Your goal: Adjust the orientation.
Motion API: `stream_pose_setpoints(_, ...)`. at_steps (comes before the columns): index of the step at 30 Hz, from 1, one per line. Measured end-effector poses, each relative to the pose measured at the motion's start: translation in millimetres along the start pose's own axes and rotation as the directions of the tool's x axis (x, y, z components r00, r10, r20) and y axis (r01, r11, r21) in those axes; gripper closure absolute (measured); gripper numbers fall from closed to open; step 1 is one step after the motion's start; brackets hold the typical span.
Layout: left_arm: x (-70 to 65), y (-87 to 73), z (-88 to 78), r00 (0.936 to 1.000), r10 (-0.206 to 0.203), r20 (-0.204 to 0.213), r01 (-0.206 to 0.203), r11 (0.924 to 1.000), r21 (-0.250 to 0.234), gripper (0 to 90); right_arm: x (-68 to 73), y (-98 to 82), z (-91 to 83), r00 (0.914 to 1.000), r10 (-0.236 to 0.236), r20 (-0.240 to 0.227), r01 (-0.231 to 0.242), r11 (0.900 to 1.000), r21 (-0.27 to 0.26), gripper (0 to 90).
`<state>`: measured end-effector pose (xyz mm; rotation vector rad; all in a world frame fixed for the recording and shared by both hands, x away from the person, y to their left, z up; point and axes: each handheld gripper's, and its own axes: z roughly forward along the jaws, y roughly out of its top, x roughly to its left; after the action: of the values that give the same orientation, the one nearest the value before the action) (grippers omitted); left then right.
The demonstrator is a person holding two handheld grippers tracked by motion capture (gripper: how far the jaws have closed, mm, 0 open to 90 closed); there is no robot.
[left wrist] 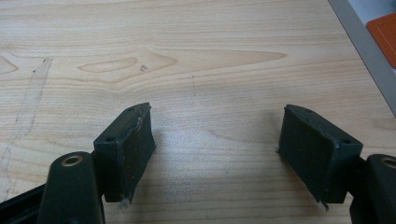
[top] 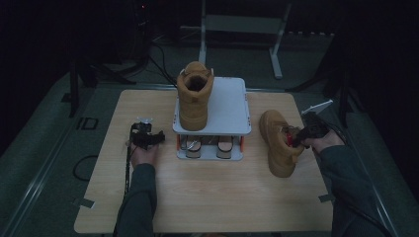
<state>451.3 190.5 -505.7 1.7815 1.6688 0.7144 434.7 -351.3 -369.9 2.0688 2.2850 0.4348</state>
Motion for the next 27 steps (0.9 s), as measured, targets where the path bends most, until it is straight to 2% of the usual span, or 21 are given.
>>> stream_pose_setpoints(5,0.0,0.0,0.0,1.0,0.0,0.0,0.0,1.0,0.0,26.4,-1.9,-1.5,-0.3,0.9994,0.022,-0.026,-0.022,1.0,-0.016,78.7)
stream_pose_setpoints(11,0.0,0.0,0.0,1.0,0.0,0.0,0.0,1.0,0.0,26.5,-9.9,-6.2,-0.5,0.9942,0.059,-0.09,-0.065,0.996,-0.055,79.8)
stream_pose_setpoints(16,0.0,0.0,0.0,1.0,0.0,0.0,0.0,1.0,0.0,26.4,-11.8,-7.4,-2.1,0.9913,0.071,-0.111,-0.081,0.993,-0.086,80.7)
stream_pose_setpoints(22,0.0,0.2,0.2,1.0,0.001,0.001,-0.001,1.0,0.0,26.5,-13.8,-8.9,-3.3,0.9826,0.1,-0.156,-0.119,0.986,-0.119,81.2)
stream_pose_setpoints(27,-0.1,0.3,0.4,1.0,-0.001,0.001,0.001,1.0,-0.001,26.5,-14.1,-9.1,-5.1,0.9775,0.107,-0.182,-0.133,0.981,-0.139,81.2)
